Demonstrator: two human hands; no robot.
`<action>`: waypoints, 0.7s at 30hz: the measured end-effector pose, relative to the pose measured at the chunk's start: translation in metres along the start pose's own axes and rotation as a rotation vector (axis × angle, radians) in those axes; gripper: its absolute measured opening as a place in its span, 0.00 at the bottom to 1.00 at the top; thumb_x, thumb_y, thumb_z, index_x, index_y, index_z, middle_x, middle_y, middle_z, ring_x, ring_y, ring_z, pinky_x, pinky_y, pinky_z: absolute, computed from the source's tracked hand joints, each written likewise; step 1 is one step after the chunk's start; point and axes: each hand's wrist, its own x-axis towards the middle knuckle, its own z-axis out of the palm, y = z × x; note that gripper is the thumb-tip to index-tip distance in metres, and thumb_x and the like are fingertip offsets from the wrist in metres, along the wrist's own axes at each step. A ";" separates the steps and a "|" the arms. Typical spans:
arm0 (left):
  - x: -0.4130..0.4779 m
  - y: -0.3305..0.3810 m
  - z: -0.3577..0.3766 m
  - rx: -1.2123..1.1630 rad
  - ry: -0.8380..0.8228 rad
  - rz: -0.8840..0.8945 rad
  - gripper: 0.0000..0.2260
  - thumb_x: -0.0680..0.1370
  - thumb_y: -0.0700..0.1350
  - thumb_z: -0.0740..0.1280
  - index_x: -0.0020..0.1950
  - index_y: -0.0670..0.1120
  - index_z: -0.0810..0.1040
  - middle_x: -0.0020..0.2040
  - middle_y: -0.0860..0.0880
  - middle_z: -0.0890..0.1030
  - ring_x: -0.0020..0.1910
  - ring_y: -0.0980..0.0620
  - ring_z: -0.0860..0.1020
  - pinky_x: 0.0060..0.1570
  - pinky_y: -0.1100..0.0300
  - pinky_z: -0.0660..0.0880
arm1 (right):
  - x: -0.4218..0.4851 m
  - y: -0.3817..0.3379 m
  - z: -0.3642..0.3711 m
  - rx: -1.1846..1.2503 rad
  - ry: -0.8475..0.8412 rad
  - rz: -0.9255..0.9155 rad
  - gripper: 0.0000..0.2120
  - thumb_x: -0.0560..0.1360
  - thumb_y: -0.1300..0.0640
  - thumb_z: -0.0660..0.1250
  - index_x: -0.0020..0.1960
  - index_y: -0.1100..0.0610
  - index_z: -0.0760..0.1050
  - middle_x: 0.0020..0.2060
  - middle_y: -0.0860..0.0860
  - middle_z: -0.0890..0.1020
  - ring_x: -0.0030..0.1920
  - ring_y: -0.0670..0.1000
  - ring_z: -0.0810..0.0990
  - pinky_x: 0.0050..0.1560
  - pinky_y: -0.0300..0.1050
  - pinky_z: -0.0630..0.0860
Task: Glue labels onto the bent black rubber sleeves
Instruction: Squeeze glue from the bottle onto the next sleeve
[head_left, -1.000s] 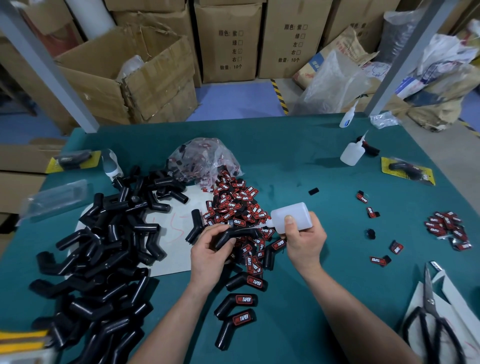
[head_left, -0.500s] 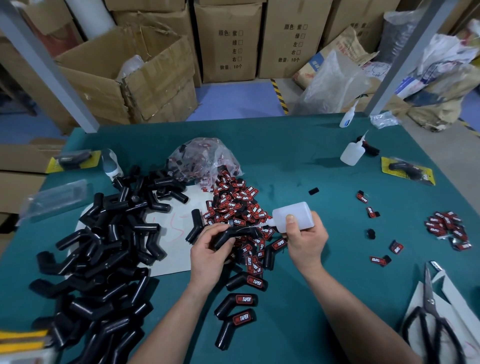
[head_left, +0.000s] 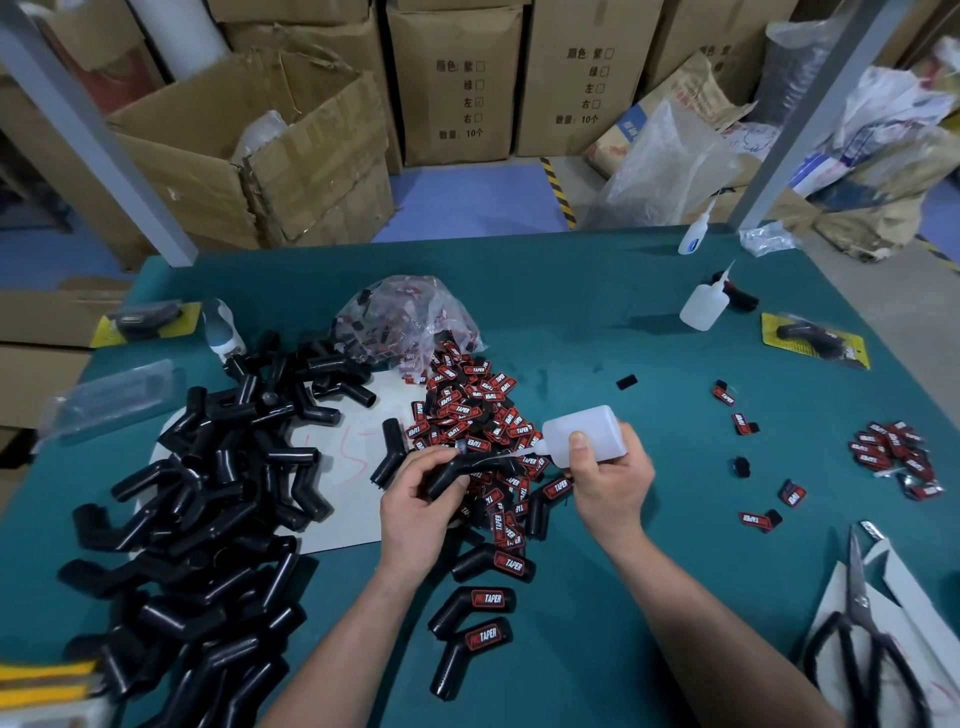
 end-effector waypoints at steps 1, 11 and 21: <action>0.000 0.000 0.000 0.002 0.001 0.003 0.24 0.74 0.31 0.76 0.53 0.64 0.85 0.57 0.57 0.83 0.60 0.56 0.81 0.64 0.66 0.74 | 0.000 0.000 0.000 0.005 0.007 0.002 0.08 0.70 0.44 0.68 0.39 0.44 0.70 0.31 0.42 0.74 0.32 0.37 0.74 0.34 0.28 0.68; -0.001 0.004 0.000 0.007 0.018 -0.048 0.24 0.75 0.33 0.76 0.53 0.64 0.85 0.56 0.59 0.84 0.59 0.56 0.82 0.64 0.57 0.78 | -0.001 0.000 0.000 0.015 0.006 -0.011 0.07 0.70 0.46 0.68 0.39 0.44 0.70 0.31 0.40 0.74 0.33 0.36 0.74 0.35 0.25 0.67; -0.003 0.009 0.001 0.026 0.017 -0.097 0.24 0.75 0.33 0.76 0.52 0.66 0.84 0.54 0.60 0.84 0.55 0.56 0.82 0.60 0.46 0.81 | -0.005 0.004 0.001 -0.018 -0.013 -0.050 0.12 0.70 0.45 0.68 0.41 0.53 0.72 0.31 0.44 0.74 0.33 0.45 0.71 0.34 0.30 0.68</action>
